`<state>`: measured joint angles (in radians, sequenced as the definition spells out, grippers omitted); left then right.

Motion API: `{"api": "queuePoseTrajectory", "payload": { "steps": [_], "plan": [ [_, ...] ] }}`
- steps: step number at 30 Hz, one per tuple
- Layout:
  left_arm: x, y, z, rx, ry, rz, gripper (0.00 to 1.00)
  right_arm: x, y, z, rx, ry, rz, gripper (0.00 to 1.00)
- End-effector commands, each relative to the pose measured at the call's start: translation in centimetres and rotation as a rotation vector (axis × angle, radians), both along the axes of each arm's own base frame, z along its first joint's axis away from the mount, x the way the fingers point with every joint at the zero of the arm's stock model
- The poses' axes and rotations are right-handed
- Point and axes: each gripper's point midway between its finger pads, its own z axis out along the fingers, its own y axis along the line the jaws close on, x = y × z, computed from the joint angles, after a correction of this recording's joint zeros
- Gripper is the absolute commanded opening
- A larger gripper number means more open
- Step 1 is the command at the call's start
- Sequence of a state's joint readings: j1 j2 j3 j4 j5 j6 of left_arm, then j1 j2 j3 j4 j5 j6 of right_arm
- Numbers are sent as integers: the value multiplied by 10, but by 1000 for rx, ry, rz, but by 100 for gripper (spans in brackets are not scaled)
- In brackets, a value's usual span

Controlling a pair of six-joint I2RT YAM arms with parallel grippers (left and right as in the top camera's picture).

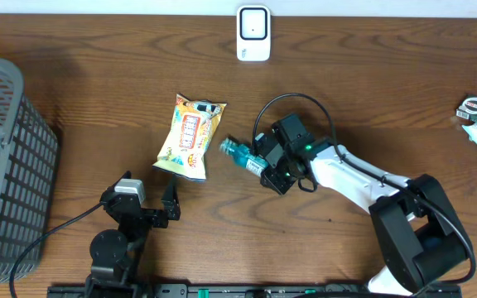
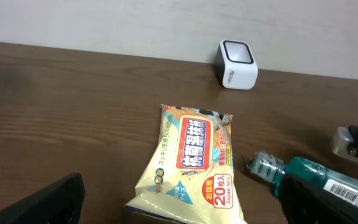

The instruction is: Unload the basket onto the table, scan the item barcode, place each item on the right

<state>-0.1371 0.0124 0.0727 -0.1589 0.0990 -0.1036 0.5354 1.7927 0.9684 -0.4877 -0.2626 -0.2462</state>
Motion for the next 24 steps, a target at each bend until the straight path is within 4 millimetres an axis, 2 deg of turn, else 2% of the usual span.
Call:
{"api": "queuePoseTrajectory", "payload": {
  "steps": [1,5,8,11,15,18,24],
  "plan": [
    [-1,0,-13,14,37,-3,98,-30,-25,-39,-134,137,-10,28],
    [-1,0,-13,13,37,-3,98,-45,-31,-56,-177,207,1,18],
    [-1,0,-13,14,37,-3,98,-55,-32,-69,-202,249,16,3],
    [-1,0,-13,14,37,-3,98,-56,-27,-64,-200,260,30,1],
    [-1,0,-13,14,37,-3,98,-59,6,-38,-58,338,75,1],
    [-1,0,-13,14,37,-3,98,-66,27,-8,94,432,132,1],
    [-1,0,-13,13,37,-3,98,-71,43,52,361,538,203,1]
  ]
}}
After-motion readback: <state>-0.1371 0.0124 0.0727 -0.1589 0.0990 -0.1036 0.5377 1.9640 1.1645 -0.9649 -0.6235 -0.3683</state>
